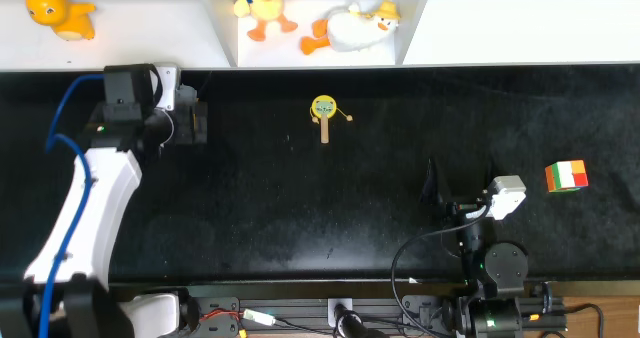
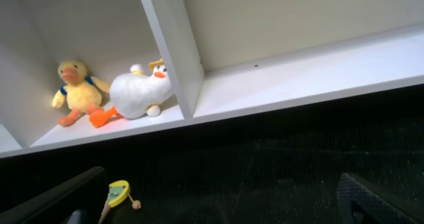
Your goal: Store Toys
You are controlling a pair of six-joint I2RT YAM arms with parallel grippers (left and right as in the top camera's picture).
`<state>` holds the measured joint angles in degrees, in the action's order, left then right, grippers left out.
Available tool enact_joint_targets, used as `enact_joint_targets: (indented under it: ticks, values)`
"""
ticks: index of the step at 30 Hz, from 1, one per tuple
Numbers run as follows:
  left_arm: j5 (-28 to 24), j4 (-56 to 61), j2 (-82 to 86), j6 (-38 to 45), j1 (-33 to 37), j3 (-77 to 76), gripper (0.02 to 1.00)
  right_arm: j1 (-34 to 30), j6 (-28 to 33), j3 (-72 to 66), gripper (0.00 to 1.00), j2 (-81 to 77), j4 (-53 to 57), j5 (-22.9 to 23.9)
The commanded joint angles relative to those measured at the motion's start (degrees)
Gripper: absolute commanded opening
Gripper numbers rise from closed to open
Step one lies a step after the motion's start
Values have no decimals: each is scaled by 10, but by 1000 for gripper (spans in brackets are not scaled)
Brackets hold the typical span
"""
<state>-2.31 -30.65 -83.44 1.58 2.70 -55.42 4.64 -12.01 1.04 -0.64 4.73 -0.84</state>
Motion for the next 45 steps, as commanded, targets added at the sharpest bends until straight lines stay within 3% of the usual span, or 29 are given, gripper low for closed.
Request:
enact_joint_targets:
  ticks: [1,7,13,28,32,45]
  values:
    - [9,32,-52,-19,-2,6,998,2,-2,-7,996,4,-3,4]
    - [10,61,-108,-19,-2,6,974,2,-2,-7,993,4,-3,4]
    - [19,66,-118,-19,-1,6,676,2,-2,-7,996,4,-3,4]
    - [20,73,-115,-36,-1,-6,546,2,-2,-7,996,4,-3,4]
    - [20,56,-100,-36,-1,-29,474,2,-2,-7,996,4,-3,4]
    - [21,-35,50,-36,-1,-64,301,2,-2,-7,996,4,-3,4]
